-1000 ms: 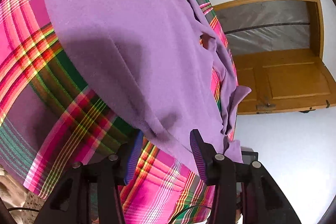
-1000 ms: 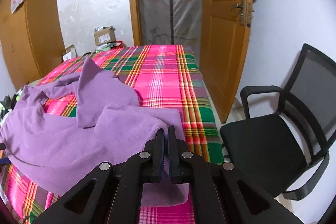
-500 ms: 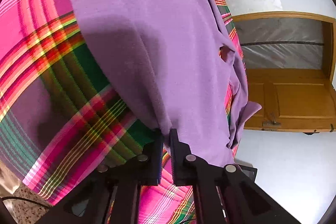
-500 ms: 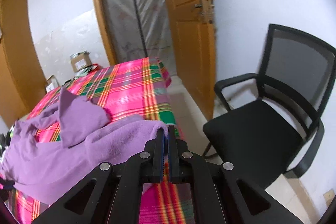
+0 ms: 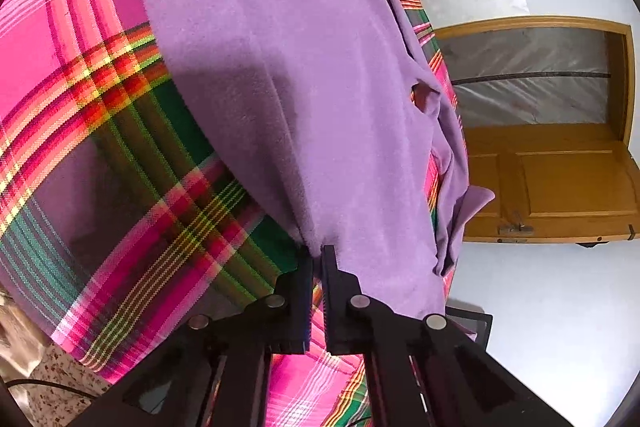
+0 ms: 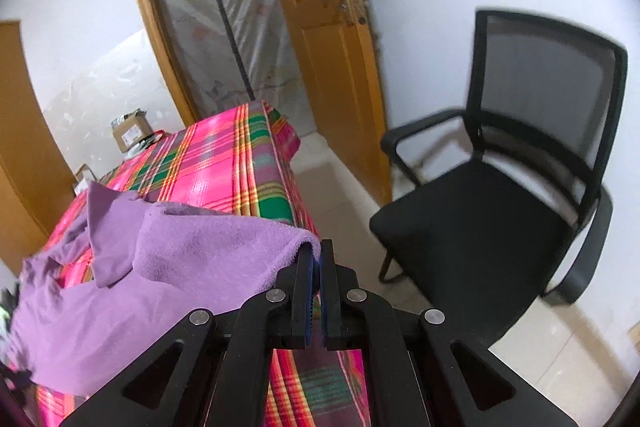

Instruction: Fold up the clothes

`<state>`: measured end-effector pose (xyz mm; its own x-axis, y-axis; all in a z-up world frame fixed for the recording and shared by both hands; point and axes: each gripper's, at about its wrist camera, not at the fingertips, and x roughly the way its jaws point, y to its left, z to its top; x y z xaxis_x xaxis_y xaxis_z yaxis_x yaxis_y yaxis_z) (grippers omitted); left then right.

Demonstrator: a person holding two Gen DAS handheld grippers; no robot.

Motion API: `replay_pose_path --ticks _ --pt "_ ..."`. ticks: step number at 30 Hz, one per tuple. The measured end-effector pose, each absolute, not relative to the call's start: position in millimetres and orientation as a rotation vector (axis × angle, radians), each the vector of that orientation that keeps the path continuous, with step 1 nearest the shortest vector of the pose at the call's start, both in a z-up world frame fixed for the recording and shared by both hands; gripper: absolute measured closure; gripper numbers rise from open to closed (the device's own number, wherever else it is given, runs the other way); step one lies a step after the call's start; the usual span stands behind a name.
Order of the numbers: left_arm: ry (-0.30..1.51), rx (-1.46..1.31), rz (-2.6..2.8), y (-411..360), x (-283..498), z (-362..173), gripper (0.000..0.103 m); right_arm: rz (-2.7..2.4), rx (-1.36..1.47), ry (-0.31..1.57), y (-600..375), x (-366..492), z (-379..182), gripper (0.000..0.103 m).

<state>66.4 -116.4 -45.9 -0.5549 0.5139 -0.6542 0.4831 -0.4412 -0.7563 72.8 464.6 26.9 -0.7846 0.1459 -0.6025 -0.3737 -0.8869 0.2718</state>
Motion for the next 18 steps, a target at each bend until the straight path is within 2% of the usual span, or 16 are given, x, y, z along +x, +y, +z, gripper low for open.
replay_pose_path --ticks 4,9,18 --pt "-1.647 -1.474 2.198 -116.2 66.5 -46.3 0.099 2.622 -0.894 0.726 480.7 78.3 8.9 0.100" --pt "-1.624 -1.449 2.213 -115.2 69.2 -38.1 0.099 2.614 -0.862 0.855 490.0 86.7 7.7 0.100" --pt "-1.585 -1.409 2.242 -114.1 78.3 -25.7 0.100 2.624 -0.783 0.802 485.2 105.2 27.6 0.100"
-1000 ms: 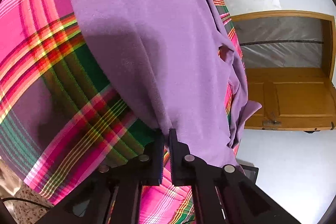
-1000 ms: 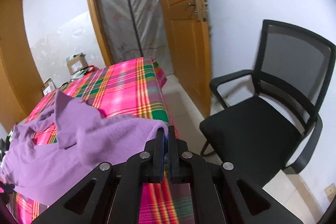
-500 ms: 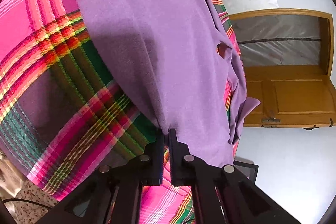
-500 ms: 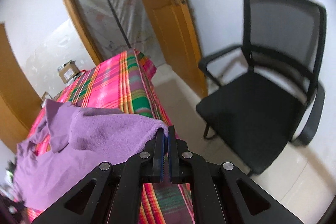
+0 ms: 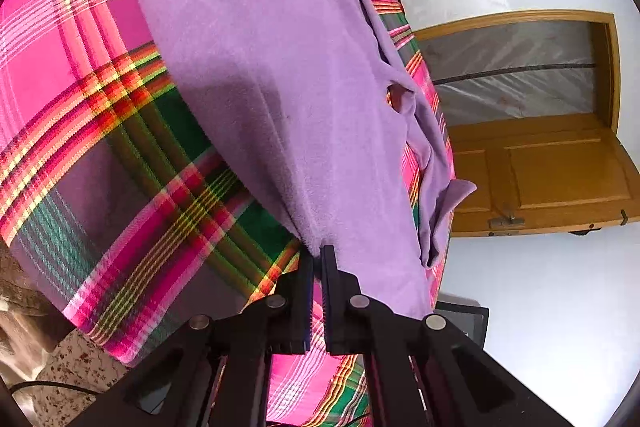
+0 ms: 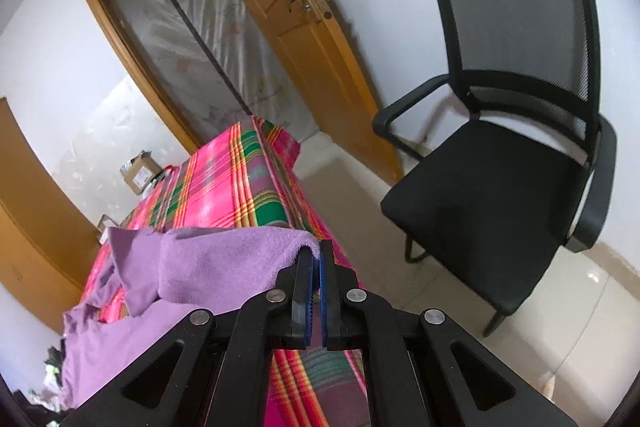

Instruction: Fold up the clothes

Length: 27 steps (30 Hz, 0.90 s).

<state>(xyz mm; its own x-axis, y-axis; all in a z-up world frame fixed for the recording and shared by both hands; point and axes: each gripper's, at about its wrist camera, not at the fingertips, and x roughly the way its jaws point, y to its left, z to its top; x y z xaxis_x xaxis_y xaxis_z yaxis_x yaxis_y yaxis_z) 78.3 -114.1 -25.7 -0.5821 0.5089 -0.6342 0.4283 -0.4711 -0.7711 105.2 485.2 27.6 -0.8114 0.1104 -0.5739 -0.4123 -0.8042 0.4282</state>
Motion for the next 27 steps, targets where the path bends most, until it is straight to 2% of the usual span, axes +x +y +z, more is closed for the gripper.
replay_pose_path --ticks 15,20,23,27 --pt "-1.555 -1.488 2.204 -116.9 92.3 -43.1 0.101 2.502 -0.901 0.884 495.7 115.7 -12.6 0.100" --pt "-1.579 -1.462 2.210 -131.1 102.9 -43.0 0.100 2.462 -0.914 0.915 497.2 115.8 -16.8 0.092" --pt "-1.622 -1.423 2.237 -150.4 109.2 -40.3 0.100 2.448 -0.917 0.895 493.7 115.9 -15.1 0.092" --pt "-1.665 -1.366 2.289 -179.6 112.2 -34.7 0.090 2.427 -0.905 0.847 487.6 119.2 -7.3 0.087"
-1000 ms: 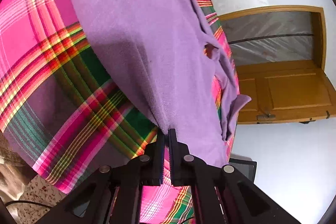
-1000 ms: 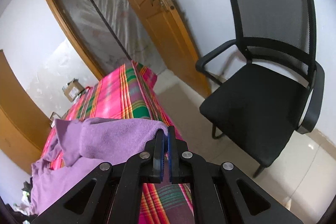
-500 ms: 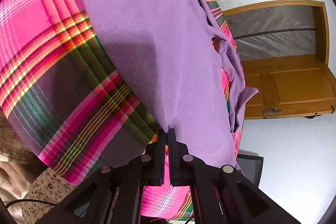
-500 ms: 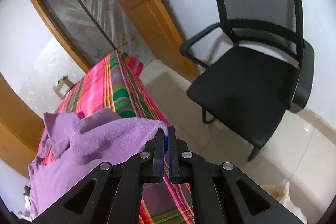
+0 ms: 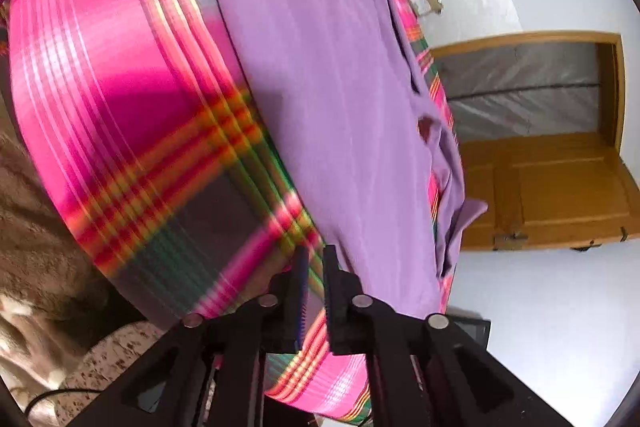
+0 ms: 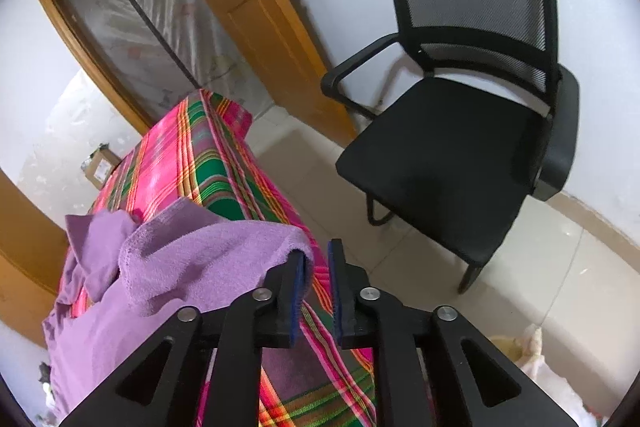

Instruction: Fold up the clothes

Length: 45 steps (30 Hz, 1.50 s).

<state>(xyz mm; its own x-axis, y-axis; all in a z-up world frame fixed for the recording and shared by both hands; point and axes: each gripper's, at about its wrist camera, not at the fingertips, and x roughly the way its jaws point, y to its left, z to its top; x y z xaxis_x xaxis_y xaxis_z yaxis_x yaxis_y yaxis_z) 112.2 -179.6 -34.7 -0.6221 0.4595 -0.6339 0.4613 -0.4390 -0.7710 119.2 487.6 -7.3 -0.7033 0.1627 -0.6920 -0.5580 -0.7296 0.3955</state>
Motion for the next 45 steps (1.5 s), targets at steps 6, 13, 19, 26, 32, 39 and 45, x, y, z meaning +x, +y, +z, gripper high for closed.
replay_pose_path --ticks 6,13,19,26,32,39,45 --pt "1.657 1.202 -2.307 -227.8 111.0 -25.9 0.081 2.434 -0.858 0.608 462.7 133.1 18.7 0.078" --pt "1.610 1.158 -2.264 -268.6 98.4 -27.7 0.073 2.469 -0.742 0.350 414.9 142.7 50.7 0.073" --pt "1.627 1.146 -2.257 -291.4 88.6 -35.5 0.073 2.798 -0.814 0.094 325.8 117.8 59.9 0.072" --pt "1.648 1.144 -2.271 -294.3 76.8 -40.8 0.081 3.188 -1.027 -0.161 205.0 87.8 43.8 0.072" --pt "1.669 1.176 -2.254 -294.4 67.6 -47.5 0.101 3.354 -1.160 -0.389 141.2 83.1 29.0 0.072" --pt "1.744 1.093 -2.306 -300.5 83.1 -35.4 0.101 3.469 -1.336 -0.477 105.7 84.0 13.6 0.072" --pt "1.809 1.039 -2.319 -304.2 89.0 -27.9 0.101 3.496 -1.305 -0.705 80.4 94.7 1.4 0.072"
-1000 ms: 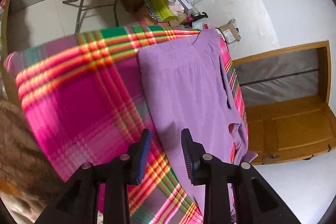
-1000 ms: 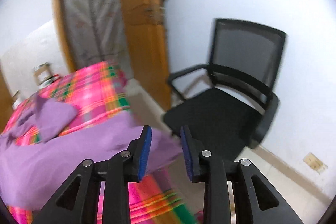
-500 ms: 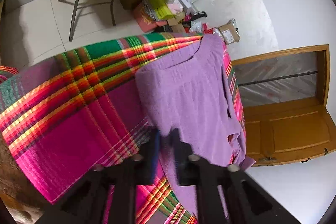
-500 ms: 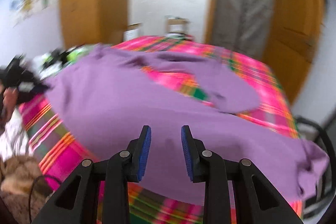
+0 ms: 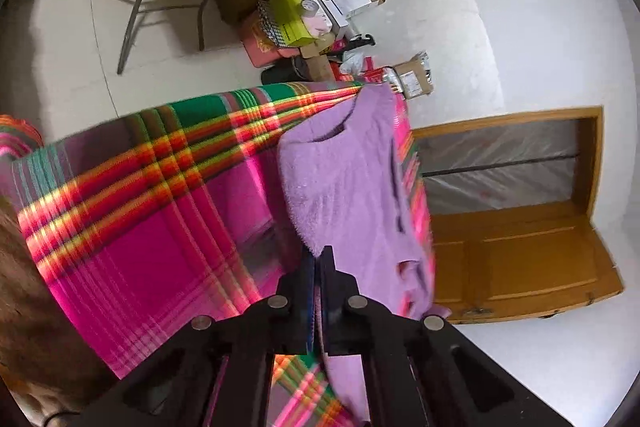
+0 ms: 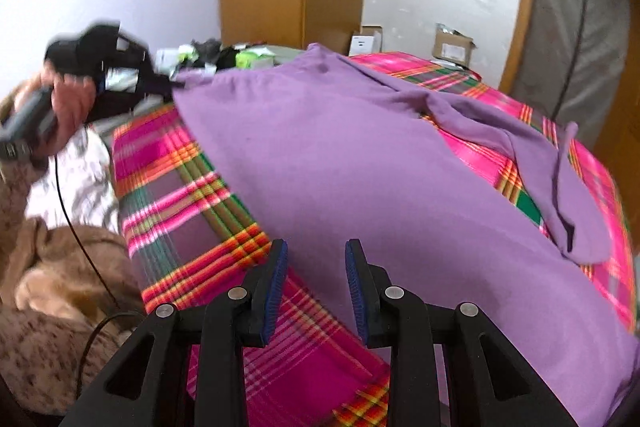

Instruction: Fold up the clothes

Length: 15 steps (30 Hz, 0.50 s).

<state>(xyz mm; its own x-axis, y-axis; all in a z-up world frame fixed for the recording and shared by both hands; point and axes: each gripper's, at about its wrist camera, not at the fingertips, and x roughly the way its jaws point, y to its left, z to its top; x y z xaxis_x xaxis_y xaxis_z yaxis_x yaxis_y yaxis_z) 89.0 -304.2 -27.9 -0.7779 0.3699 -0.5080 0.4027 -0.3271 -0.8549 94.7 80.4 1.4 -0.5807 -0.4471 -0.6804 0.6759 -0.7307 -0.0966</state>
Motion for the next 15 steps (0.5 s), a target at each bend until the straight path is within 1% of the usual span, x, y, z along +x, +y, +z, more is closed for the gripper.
replay_pose_path --ticks 4,7,8,9,10,15 --pt "1.789 1.031 -2.343 -303.9 86.8 -20.7 0.101 -2.290 0.806 0.639 62.8 102.2 -10.2 0.072" --pt "1.783 1.043 -2.335 -303.1 87.0 -22.1 0.101 -2.321 0.785 0.719 60.7 102.2 -13.4 0.072" --pt "1.788 1.046 -2.327 -303.5 87.3 -24.0 0.101 -2.331 0.785 0.730 61.0 101.1 -13.7 0.079" --pt "1.793 1.049 -2.319 -304.1 87.6 -26.0 0.101 -2.345 0.785 0.727 62.5 100.2 -12.4 0.087" --pt "1.796 1.052 -2.313 -304.7 88.7 -28.0 0.101 -2.354 0.783 0.717 63.8 99.8 -9.6 0.099" --pt "1.794 1.060 -2.292 -306.1 94.7 -33.4 0.101 -2.322 0.768 0.731 62.0 106.6 2.4 0.100"
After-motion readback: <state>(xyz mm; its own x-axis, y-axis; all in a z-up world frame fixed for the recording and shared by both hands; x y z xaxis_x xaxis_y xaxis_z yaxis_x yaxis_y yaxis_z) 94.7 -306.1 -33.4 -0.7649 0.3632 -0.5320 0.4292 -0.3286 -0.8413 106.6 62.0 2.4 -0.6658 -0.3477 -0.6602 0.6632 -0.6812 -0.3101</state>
